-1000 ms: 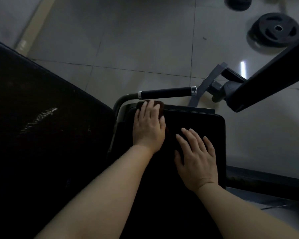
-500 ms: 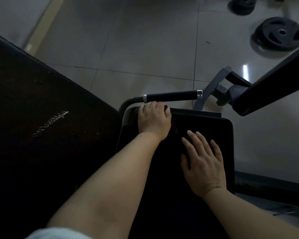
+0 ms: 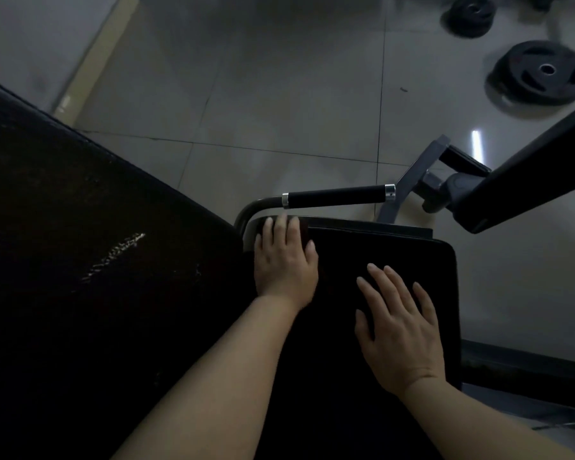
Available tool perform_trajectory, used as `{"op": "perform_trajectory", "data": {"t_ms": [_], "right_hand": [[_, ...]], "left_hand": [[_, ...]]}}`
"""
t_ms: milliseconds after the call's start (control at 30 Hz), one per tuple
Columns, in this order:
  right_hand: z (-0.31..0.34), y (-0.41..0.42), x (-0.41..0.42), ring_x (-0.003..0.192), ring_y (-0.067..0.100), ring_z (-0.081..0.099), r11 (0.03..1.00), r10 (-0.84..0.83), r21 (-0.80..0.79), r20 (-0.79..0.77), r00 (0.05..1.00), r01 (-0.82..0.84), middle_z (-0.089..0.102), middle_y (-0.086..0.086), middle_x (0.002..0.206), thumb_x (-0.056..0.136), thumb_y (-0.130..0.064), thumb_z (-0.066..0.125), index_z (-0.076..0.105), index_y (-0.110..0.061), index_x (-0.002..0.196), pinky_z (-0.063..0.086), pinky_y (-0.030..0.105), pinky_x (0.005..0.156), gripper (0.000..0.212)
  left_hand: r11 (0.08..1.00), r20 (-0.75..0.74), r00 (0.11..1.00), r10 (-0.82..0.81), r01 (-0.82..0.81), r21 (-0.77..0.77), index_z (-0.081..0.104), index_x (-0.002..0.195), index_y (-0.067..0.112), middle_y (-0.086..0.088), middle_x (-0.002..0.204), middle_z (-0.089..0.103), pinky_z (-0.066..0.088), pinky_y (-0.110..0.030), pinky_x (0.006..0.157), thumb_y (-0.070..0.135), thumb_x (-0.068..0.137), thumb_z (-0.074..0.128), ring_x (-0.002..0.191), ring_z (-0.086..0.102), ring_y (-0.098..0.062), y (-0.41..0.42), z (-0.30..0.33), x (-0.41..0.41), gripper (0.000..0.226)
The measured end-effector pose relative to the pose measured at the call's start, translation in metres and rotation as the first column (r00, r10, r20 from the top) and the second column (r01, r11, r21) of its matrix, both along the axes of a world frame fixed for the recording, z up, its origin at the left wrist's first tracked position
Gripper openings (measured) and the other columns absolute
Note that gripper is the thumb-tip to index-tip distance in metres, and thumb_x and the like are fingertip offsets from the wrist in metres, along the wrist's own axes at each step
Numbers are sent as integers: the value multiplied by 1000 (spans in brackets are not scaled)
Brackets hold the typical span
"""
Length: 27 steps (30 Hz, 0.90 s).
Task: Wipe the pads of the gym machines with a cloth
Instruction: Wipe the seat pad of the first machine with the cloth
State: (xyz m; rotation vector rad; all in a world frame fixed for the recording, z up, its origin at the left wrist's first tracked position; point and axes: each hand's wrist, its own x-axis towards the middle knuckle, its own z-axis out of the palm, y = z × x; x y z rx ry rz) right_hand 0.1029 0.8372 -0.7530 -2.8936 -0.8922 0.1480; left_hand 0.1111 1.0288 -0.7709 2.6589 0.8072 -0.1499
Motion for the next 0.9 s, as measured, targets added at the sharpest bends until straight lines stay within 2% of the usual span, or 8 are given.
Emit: {"op": "perform_trajectory", "data": {"t_ms": [100,167,300,400,500,567,700,900], "right_hand": [[0,0,0,140,16,24,1000,0,-4,6,1000,0,42,2,148,90,-42,33,51,-21,134,17,44,112,52],[-1,-1,0,140,16,24,1000,-2,-10,6,1000,2,41,1,148,90,-42,33,50,-22,134,16,43,113,51],[-1,0,-1,141,16,23,1000,-2,-24,2,1000,2,39,2,149,90,-42,32,49,-21,134,12,42,115,52],[0,1,-2,141,16,23,1000,-8,-30,-2,1000,8,39,2,149,90,-42,32,50,-20,134,11,42,115,53],[0,2,-3,141,17,24,999,-12,-31,-1,1000,12,39,3,149,90,-42,32,50,-19,134,10,41,115,53],[0,2,-2,141,17,24,999,-8,-34,6,1000,8,40,3,149,90,-42,32,50,-20,134,13,43,114,53],[-1,1,-1,141,16,24,999,-2,-36,26,1000,3,40,2,149,90,-42,32,49,-21,134,14,43,114,52],[-1,2,-1,140,19,31,999,-6,-42,37,999,7,40,1,149,89,-43,30,50,-21,134,13,42,113,55]], "left_hand": [[998,40,997,64,-63,-27,42,135,13,-8,141,42,27,-39,112,40,97,34,133,34,-24,18,-3,24,47],[992,98,989,114,-108,-63,38,138,14,-9,142,41,31,-38,110,42,97,34,132,36,-24,16,-4,17,50],[973,44,977,207,-201,-110,9,151,16,-10,158,11,20,-39,114,48,97,25,143,17,-25,-8,-2,-37,65],[991,-19,991,136,-136,-4,3,152,13,-11,160,-3,6,-38,116,54,90,5,147,0,-25,-35,6,-84,74],[995,-92,991,97,-96,18,-5,150,10,-12,157,-16,-10,-37,113,54,88,1,142,-19,-22,-39,8,-87,77],[995,-93,991,91,-87,49,-7,150,10,-13,157,-17,-11,-36,113,51,94,11,143,-18,-23,-24,4,-57,72],[990,-87,987,136,-138,-15,-1,151,9,-13,160,-3,-1,-39,118,43,99,25,147,-4,-27,3,-3,-3,68],[998,-8,998,61,-61,-17,-8,151,14,-4,158,-18,-6,-33,115,39,100,22,145,-13,-18,-18,4,-58,64]]}}
